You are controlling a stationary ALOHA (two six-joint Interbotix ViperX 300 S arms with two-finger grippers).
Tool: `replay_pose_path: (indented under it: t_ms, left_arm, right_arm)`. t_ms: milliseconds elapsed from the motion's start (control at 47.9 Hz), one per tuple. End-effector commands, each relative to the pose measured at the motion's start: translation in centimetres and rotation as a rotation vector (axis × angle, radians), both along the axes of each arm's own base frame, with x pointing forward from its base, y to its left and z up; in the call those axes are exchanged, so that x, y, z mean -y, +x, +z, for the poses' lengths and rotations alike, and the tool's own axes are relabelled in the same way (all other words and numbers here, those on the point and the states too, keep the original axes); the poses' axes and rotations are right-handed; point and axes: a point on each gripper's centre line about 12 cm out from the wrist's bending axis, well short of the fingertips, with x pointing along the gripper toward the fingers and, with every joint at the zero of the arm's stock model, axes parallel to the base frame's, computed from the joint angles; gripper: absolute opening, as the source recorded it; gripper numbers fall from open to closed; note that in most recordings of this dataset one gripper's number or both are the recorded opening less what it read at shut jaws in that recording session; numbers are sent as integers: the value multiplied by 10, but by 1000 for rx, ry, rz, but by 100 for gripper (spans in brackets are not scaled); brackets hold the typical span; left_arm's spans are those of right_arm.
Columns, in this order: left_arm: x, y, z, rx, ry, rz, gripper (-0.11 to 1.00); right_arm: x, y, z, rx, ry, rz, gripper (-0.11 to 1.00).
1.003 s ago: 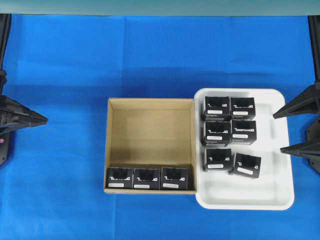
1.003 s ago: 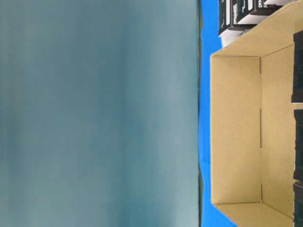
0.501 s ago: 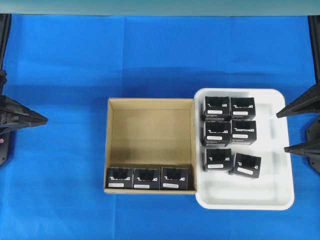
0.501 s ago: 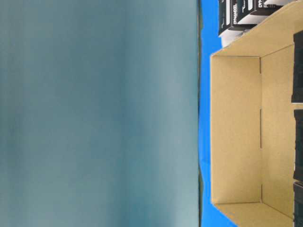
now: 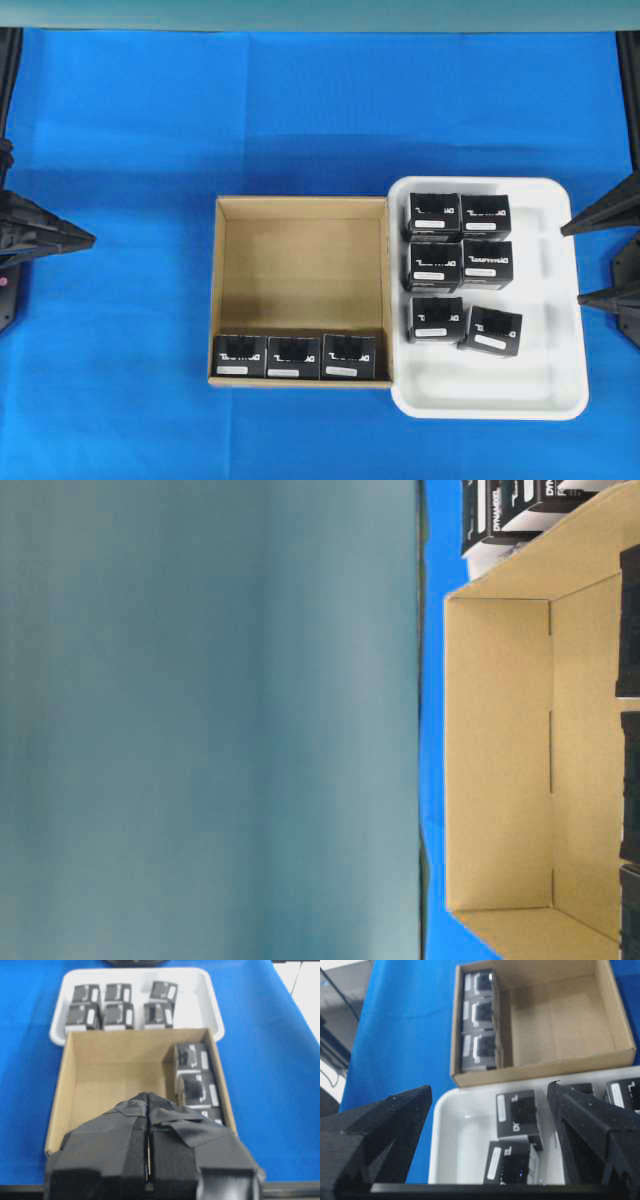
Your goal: Pick the box from inside the cardboard box.
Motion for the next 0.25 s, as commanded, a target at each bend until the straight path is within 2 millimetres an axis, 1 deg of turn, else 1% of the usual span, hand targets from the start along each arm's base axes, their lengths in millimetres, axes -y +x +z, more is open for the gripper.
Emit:
replay_pose_path:
  t_ms: [0,230]
  left_arm:
    - [0,2,14,49,0,0,-6]
    - [0,2,17,69,-1,0,-6]
  right_arm:
    - [0,-1,1,6,3,-2,96]
    - [0,-7,-5,3,7,-1,96]
